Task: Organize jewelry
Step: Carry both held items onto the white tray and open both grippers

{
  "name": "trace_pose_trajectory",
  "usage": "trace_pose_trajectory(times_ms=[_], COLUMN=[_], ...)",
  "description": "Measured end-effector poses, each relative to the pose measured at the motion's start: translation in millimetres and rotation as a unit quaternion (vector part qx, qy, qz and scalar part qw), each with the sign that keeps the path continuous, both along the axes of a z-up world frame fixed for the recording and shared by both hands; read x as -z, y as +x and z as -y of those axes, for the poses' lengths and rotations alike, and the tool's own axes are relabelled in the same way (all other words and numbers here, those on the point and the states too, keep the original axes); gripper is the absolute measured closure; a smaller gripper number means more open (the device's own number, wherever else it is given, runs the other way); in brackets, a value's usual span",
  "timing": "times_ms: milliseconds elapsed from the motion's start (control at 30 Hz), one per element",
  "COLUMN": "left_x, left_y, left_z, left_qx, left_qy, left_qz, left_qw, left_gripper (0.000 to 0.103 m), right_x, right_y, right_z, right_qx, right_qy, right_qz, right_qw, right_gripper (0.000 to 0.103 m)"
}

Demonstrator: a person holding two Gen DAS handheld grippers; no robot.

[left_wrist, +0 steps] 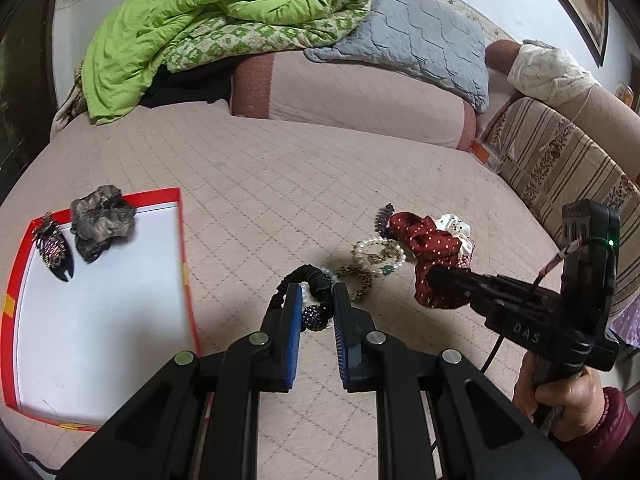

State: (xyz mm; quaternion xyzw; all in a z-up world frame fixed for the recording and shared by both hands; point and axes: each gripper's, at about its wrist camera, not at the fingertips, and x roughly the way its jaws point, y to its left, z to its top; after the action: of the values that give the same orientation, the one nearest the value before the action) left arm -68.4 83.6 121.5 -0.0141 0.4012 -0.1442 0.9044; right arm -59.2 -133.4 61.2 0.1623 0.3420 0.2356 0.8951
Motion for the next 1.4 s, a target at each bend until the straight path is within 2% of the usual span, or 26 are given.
trace_pose_trajectory(times_ms=[233, 400, 600, 833, 1067, 1400], left_x=[-7, -11, -10, 5, 25, 41], left_y=[-5, -6, -8, 4, 22, 47], left_z=[-43, -85, -148, -211, -246, -272], left_qx=[-0.031, -0.068, -0.126, -0.178, -0.201, -0.210], left_qy=[-0.011, -0.016, -0.022, -0.024, -0.022, -0.033], left_qz=[0.006, 0.014, 0.015, 0.001, -0.018, -0.036], left_qw=[0.9994, 0.9975, 0.9917, 0.9837, 0.9791, 0.9765], left_gripper=[0.088, 0.088, 0.088, 0.088, 0.088, 0.088], right_x=[-13, -20, -31, -37, -27, -12], right_y=[-6, -7, -2, 12, 40, 71], right_z=[-34, -74, -123, -183, -221, -263], right_qx=[-0.035, -0.070, -0.113, -0.153, -0.169, -0.178], right_qy=[0.014, 0.019, 0.015, -0.017, -0.038, -0.057], right_qz=[0.003, -0.003, -0.004, -0.005, -0.034, -0.063], right_qw=[0.999, 0.997, 0.994, 0.988, 0.984, 0.980], right_gripper=[0.087, 0.087, 0.087, 0.087, 0.087, 0.087])
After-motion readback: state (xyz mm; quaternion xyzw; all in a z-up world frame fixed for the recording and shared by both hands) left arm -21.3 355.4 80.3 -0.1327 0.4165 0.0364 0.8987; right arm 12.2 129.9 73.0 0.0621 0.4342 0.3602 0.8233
